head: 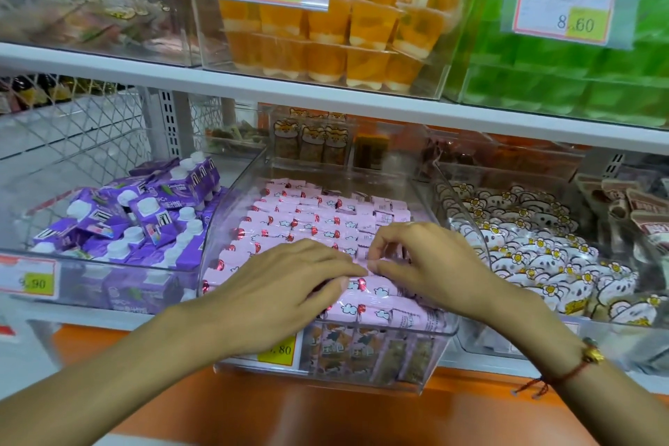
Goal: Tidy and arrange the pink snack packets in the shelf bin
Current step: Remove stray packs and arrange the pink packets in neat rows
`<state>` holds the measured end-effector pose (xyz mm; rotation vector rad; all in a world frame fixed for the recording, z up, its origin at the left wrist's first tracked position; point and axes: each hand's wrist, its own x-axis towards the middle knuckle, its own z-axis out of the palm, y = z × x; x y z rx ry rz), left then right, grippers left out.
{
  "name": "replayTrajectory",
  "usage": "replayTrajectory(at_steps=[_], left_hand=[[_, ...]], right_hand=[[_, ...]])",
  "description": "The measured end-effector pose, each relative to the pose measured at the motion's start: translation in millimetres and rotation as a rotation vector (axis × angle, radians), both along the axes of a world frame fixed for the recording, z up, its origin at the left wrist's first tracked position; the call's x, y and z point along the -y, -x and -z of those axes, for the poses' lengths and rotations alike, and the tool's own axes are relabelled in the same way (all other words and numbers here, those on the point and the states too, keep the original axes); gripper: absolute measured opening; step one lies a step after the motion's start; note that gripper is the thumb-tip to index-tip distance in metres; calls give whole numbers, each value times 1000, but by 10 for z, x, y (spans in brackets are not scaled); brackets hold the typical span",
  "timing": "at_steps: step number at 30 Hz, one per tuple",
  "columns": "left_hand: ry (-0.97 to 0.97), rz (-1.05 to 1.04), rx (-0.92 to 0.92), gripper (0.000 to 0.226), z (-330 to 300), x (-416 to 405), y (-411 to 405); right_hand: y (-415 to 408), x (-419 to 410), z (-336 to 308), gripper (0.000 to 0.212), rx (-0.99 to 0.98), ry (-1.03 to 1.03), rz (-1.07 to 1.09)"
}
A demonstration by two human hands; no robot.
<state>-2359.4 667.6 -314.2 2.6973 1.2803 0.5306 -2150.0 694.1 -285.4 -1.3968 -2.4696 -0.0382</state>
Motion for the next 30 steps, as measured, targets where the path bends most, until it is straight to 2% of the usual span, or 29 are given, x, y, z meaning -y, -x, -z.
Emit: replayTrajectory(at_steps=[3,6,8,11,13,15,18,21,23,25,27,28,30], left_hand=[[19,-11,-28,38,-5,-21,-8],[10,-20,-28,37,-18,-34,-12],[22,-14,-13,36,-25,-25,-6],[19,-44,118,31,-28,4,-11],[-30,-125,312,36,-37,17,-16],[-103,-157,483,54,-55,20,-17],[-270,-51,501,59,-143,41,-19],[-316,69,469,41,-183,74,-28],[-246,43,575,35,-189,91,-47],[-79,-45,796,32,-216,96,-75],[12,-108,909,48,-219,68,-86],[35,-122,930,50,-223,70,-91],[68,-129,945,47,-242,76,-97]], right_hand=[[6,2,9,7,-96,-10,-29],[34,23,-33,5,-448,-36,-70],[39,52,-106,5,-671,-137,-53],[3,101,-212,6,-1034,-231,32],[-15,134,-235,7,-1291,-89,86],[-4,155,-210,8,-1458,154,150],[32,150,-145,11,-1565,391,175],[49,142,-140,13,-1582,508,160],[47,128,-144,14,-1506,536,182],[30,132,-145,15,-1258,318,243],[33,192,-171,19,-979,9,175],[50,236,-186,25,-865,-47,93],[98,304,-168,43,-621,-23,-40]])
